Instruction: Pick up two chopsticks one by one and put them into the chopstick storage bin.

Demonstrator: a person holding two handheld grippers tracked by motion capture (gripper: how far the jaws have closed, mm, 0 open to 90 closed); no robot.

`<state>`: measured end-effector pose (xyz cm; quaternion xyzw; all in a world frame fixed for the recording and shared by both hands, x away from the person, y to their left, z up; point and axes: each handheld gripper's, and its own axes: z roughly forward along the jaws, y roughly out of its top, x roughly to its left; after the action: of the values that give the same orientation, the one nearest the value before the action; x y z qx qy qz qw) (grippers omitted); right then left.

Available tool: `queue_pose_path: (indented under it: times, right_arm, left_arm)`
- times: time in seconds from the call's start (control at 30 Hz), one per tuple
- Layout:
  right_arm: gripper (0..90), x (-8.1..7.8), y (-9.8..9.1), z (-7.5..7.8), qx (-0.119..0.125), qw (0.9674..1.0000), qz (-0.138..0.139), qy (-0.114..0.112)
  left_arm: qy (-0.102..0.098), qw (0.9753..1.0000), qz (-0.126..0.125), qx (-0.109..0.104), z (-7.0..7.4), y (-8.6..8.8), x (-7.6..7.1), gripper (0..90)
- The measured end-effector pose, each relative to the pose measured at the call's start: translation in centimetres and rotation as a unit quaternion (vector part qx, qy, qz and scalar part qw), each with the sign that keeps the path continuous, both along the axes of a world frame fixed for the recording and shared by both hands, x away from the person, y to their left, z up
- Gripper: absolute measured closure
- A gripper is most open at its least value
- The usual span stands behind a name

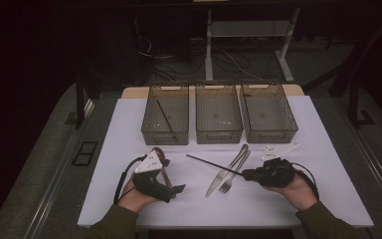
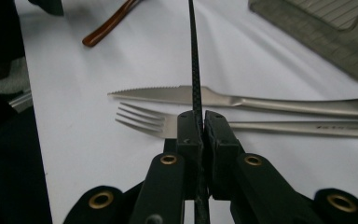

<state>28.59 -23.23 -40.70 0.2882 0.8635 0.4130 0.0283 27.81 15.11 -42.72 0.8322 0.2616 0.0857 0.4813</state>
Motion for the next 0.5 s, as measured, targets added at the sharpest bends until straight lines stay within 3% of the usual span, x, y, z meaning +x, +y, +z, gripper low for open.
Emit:
queue_pose_path:
  times: [0.5]
  right_arm:
    - [85.6,0.2,-1.1,1.8,0.036,0.9990,-0.018,-0.021]
  left_arm:
    - [-0.001,1.0000,0.002,-0.002,-0.2,0.3,0.2,0.0]
